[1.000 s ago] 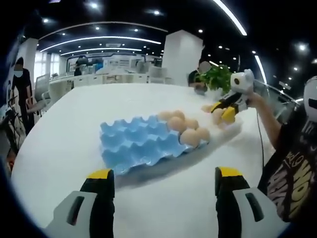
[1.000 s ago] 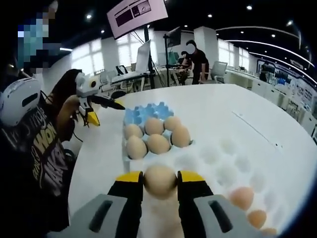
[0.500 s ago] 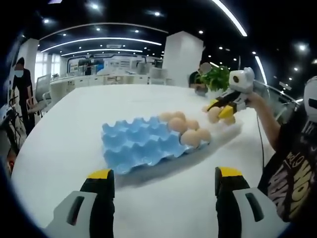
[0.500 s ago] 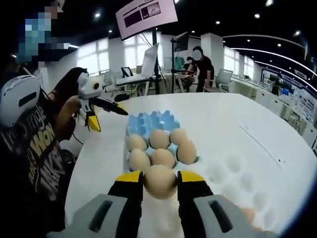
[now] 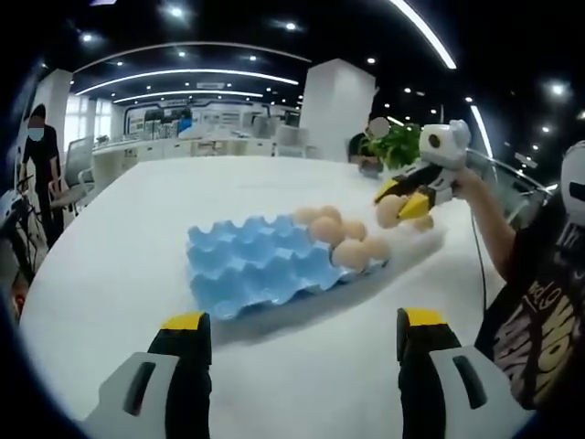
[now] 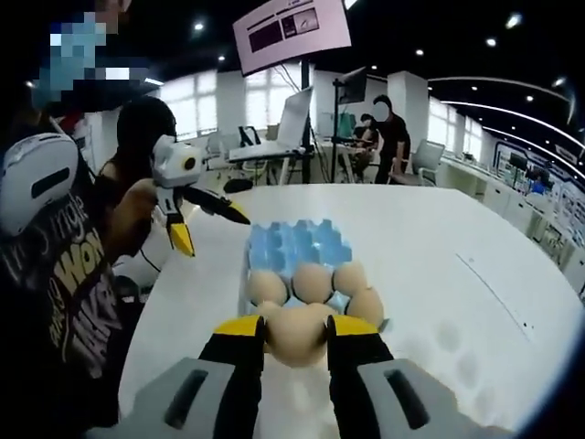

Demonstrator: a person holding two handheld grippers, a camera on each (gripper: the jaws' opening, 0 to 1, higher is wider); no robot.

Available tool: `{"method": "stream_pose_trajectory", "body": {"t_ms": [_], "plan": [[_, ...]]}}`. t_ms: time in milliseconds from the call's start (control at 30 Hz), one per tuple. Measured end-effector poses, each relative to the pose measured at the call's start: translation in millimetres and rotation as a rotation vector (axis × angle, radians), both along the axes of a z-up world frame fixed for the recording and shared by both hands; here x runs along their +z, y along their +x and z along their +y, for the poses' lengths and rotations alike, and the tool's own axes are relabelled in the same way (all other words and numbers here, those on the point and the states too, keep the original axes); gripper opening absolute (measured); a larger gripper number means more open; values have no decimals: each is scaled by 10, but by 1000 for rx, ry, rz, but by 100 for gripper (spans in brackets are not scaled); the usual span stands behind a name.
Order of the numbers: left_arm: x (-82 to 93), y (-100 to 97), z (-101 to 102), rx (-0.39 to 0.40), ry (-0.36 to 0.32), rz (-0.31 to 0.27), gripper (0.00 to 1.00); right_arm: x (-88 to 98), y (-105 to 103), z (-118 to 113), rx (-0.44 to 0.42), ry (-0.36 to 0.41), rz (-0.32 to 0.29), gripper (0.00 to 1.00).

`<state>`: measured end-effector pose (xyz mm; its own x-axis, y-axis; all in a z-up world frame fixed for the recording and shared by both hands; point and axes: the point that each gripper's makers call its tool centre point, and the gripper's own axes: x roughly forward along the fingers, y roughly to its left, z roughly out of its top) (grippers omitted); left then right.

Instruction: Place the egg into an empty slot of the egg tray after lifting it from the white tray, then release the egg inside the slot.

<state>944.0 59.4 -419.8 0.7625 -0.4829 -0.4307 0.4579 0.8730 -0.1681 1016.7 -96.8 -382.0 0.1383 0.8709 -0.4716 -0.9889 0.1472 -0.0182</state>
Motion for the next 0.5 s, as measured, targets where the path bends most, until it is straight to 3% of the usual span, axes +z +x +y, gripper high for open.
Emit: {"method": "stream_pose_trajectory", "body": {"t_ms": [500], "plan": [[4, -29, -15, -5, -4, -2, 85, 97, -57, 334, 66, 30, -34, 28]]}}
